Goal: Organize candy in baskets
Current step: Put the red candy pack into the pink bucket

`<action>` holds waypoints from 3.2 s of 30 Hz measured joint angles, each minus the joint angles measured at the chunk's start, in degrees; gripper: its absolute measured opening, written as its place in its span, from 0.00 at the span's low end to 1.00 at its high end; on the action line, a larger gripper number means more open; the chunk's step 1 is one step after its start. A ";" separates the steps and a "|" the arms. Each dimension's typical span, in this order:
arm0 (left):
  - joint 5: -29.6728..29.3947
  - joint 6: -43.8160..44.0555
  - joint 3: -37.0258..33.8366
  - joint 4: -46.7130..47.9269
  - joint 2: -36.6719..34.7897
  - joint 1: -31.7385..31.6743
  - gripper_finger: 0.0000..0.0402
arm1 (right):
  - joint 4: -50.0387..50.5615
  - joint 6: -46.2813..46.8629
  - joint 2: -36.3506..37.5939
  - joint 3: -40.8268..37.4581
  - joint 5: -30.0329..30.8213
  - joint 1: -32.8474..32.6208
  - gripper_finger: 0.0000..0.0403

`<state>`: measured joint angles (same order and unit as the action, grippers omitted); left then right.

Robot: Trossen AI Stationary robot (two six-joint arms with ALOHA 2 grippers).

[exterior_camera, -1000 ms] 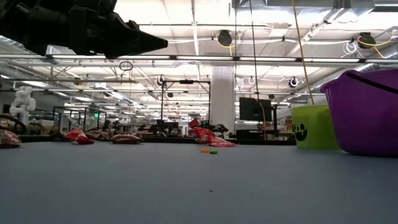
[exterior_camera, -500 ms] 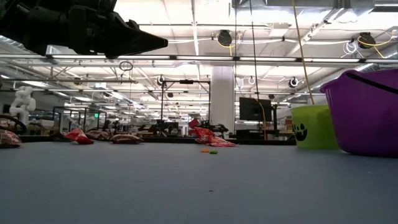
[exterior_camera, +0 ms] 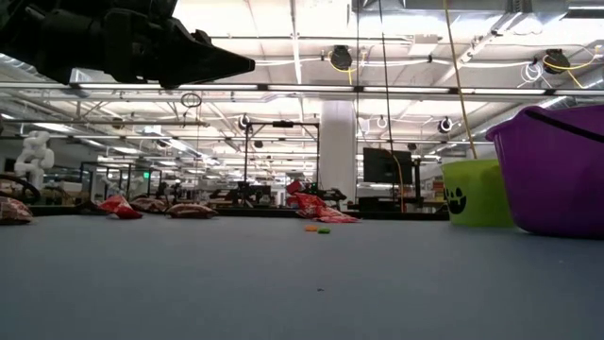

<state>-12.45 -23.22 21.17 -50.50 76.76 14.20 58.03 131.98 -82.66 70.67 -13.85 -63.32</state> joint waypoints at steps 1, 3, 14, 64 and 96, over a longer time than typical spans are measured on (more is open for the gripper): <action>0.00 0.00 0.00 0.00 -0.01 -0.01 0.32 | 0.08 0.00 0.82 0.00 0.02 0.12 0.34; 0.00 0.00 0.00 0.00 0.01 -0.01 0.32 | 1.39 -0.15 2.55 0.00 2.38 0.61 0.36; 0.00 -0.09 0.00 -0.57 -0.01 -0.01 0.32 | 9.79 -23.51 7.50 0.00 46.25 5.51 0.37; 3.39 21.40 0.02 2.21 5.82 -4.48 0.32 | -50.60 -110.21 -6.74 -15.85 46.20 68.33 0.63; 2.97 21.00 0.00 3.54 5.84 -4.42 0.32 | -44.38 -111.75 -34.89 0.42 22.10 91.09 0.60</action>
<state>-9.47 -2.22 21.17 -46.96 82.61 9.78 13.65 20.23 -117.56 71.09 8.25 27.77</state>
